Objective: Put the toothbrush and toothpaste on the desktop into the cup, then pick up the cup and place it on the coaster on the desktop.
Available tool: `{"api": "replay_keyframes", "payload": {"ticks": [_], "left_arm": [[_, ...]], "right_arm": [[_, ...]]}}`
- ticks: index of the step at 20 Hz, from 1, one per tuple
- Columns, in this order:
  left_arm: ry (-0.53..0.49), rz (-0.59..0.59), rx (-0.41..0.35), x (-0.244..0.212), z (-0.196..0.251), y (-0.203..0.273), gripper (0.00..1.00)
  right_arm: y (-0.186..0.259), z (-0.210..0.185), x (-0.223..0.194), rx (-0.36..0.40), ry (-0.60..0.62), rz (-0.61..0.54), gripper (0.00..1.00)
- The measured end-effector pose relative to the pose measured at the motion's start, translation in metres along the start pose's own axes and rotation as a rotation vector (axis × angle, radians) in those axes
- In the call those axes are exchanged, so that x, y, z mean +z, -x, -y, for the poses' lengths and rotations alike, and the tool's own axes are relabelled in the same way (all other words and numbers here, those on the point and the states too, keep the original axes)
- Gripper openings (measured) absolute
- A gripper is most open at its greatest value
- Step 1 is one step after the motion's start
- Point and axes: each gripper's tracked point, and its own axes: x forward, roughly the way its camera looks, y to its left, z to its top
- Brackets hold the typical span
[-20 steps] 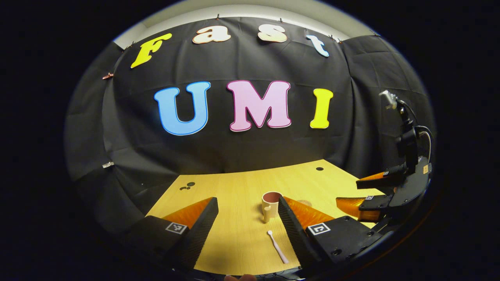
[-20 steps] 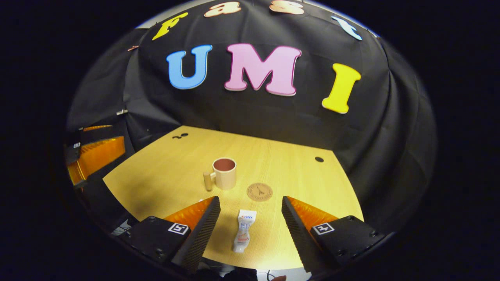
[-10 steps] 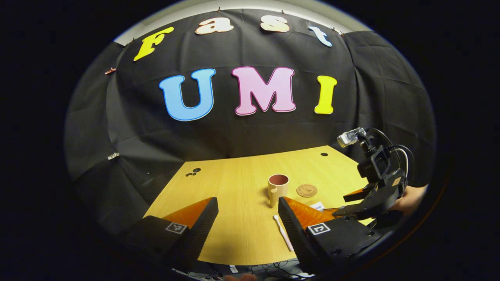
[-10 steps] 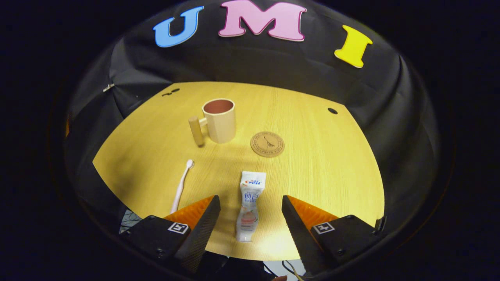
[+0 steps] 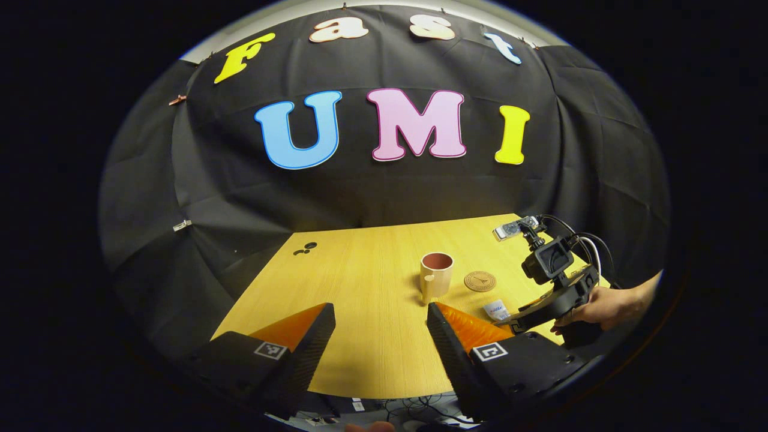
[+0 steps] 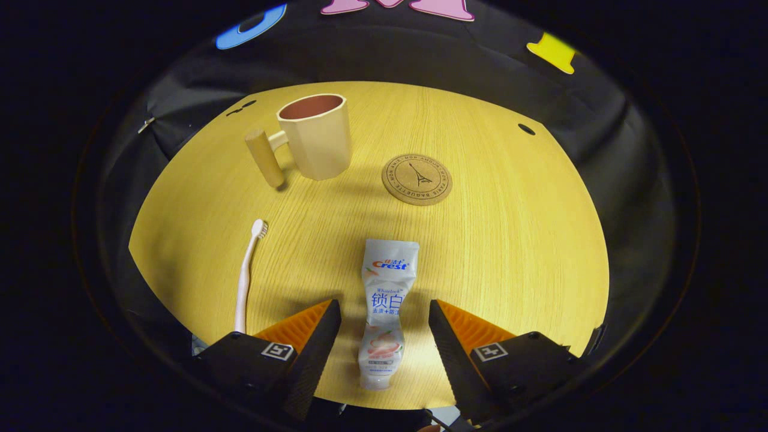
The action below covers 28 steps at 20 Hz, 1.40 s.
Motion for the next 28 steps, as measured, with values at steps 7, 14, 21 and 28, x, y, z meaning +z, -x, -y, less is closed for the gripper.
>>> {"api": "replay_keyframes", "payload": {"ticks": [7, 14, 21, 28], "left_arm": [[0.019, -0.046, 0.030, -0.013, 0.005, -0.010, 0.96], [0.030, -0.090, 0.035, -0.024, 0.028, -0.034, 0.96], [-0.007, -0.198, 0.000, -0.067, 0.068, -0.078, 0.96], [-0.017, -0.344, -0.016, -0.125, 0.098, -0.121, 0.97]], "right_arm": [[-0.017, 0.003, -0.004, 0.014, -0.019, -0.070, 0.76], [-0.018, 0.002, -0.005, 0.111, -0.052, -0.115, 0.37], [0.012, 0.005, 0.012, 0.302, -0.132, 0.017, 0.31], [0.076, 0.033, 0.048, 0.400, -0.041, 0.195, 0.31]]}}
